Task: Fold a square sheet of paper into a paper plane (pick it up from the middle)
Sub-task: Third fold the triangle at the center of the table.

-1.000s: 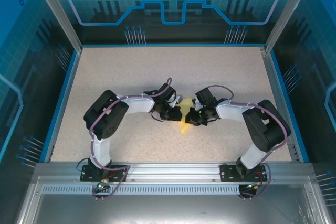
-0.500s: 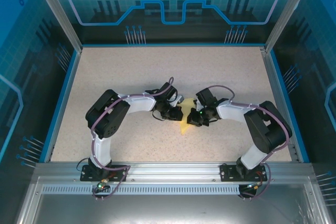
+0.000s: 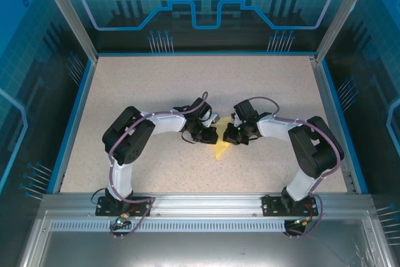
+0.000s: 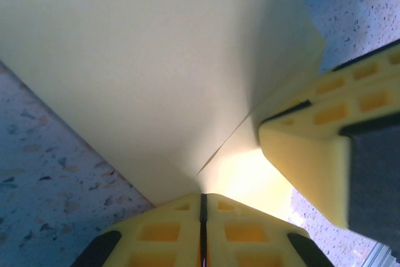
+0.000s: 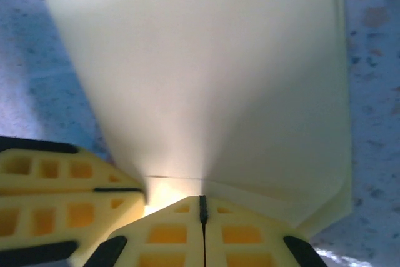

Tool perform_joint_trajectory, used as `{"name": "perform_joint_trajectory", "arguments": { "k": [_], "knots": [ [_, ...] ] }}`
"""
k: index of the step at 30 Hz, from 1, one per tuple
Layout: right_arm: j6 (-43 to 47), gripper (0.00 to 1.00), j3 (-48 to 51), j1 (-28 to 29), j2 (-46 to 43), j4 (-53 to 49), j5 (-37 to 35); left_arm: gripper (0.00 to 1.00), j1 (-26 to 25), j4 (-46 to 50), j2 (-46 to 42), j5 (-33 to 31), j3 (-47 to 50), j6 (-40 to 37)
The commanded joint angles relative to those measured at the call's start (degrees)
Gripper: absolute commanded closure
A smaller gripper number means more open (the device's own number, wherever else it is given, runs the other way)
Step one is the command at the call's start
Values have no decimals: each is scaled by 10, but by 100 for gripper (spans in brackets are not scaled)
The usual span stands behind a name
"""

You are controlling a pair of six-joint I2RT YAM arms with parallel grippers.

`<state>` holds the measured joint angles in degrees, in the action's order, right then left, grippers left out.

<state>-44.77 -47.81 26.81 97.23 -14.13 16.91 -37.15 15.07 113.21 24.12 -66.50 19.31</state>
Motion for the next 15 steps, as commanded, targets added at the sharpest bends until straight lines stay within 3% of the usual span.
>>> {"name": "perform_joint_trajectory", "arguments": {
  "k": [1,9,15],
  "knots": [
    [21,94,1,-16,14,-21,-13,91,-1,50,35,-50,4,-17],
    [41,94,38,-41,-9,-36,-27,91,-1,55,43,-53,3,-22],
    [47,94,80,-80,-20,6,1,91,0,64,55,-46,-7,-27]
  ]
}}
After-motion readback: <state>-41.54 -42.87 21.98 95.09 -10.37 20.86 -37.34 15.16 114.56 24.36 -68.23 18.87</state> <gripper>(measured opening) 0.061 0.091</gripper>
